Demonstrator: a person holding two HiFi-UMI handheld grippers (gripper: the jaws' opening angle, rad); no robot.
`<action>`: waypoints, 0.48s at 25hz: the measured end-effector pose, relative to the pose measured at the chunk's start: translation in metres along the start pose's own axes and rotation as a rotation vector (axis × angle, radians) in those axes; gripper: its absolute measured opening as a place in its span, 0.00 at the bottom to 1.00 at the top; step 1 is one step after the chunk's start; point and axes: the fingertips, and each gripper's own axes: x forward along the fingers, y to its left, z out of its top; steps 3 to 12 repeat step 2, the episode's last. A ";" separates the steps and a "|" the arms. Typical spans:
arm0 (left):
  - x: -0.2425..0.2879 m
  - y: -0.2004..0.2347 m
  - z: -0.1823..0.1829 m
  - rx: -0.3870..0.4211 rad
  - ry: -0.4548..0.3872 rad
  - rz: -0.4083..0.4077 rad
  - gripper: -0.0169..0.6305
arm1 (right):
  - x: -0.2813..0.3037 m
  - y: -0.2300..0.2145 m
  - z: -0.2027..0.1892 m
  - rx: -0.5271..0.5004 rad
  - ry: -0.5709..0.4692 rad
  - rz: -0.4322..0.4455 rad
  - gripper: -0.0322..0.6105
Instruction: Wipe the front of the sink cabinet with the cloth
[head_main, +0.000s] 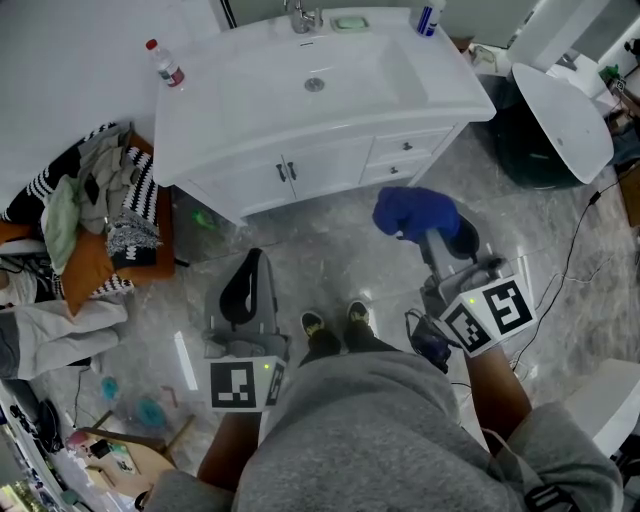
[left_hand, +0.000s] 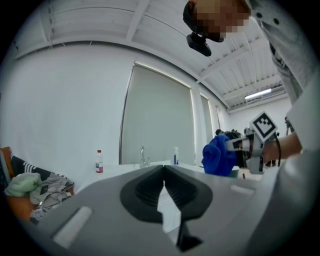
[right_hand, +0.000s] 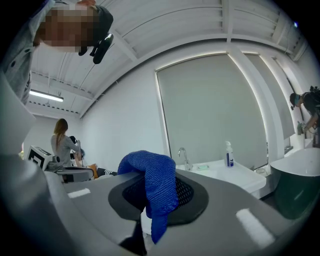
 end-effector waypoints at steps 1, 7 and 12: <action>0.000 -0.001 0.001 0.002 -0.001 0.000 0.04 | -0.001 0.000 0.000 0.002 0.000 0.001 0.14; 0.000 -0.001 0.002 0.004 -0.002 0.001 0.04 | -0.001 0.000 0.000 0.004 -0.001 0.002 0.14; 0.000 -0.001 0.002 0.004 -0.002 0.001 0.04 | -0.001 0.000 0.000 0.004 -0.001 0.002 0.14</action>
